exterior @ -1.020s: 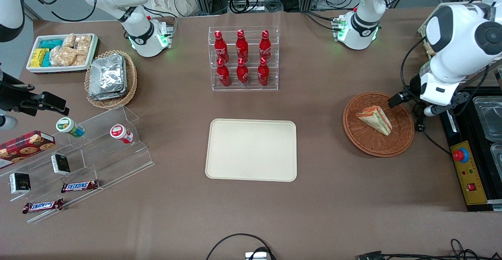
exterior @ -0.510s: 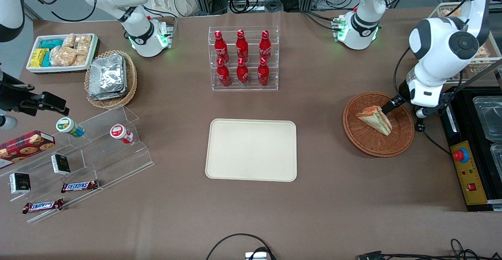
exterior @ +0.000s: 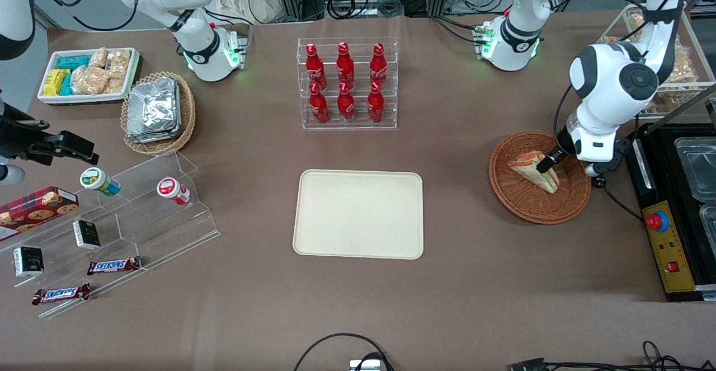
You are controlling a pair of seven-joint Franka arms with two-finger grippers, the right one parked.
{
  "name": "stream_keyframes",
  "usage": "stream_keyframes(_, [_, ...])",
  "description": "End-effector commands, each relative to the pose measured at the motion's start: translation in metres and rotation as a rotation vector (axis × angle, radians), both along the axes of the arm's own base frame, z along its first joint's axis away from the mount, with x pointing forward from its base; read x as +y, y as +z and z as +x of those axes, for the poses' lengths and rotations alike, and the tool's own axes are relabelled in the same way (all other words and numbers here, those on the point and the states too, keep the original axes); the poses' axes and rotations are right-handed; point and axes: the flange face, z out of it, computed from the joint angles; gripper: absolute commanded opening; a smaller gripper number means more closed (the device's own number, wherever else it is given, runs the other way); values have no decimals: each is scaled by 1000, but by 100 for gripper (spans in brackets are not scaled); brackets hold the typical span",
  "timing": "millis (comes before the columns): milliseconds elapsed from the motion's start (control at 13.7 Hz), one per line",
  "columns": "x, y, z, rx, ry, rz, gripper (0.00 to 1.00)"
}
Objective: Place sandwich from basket to tray
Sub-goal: 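Lower the open left gripper around the sandwich in the basket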
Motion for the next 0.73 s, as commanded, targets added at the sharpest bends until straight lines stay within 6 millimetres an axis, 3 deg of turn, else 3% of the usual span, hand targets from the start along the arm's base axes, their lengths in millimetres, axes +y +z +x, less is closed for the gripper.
stream_keyframes(0, [-14, -14, -3, -11, 25, 5, 100])
stream_keyframes(656, [-15, -57, -14, 5, 39, -2, 100])
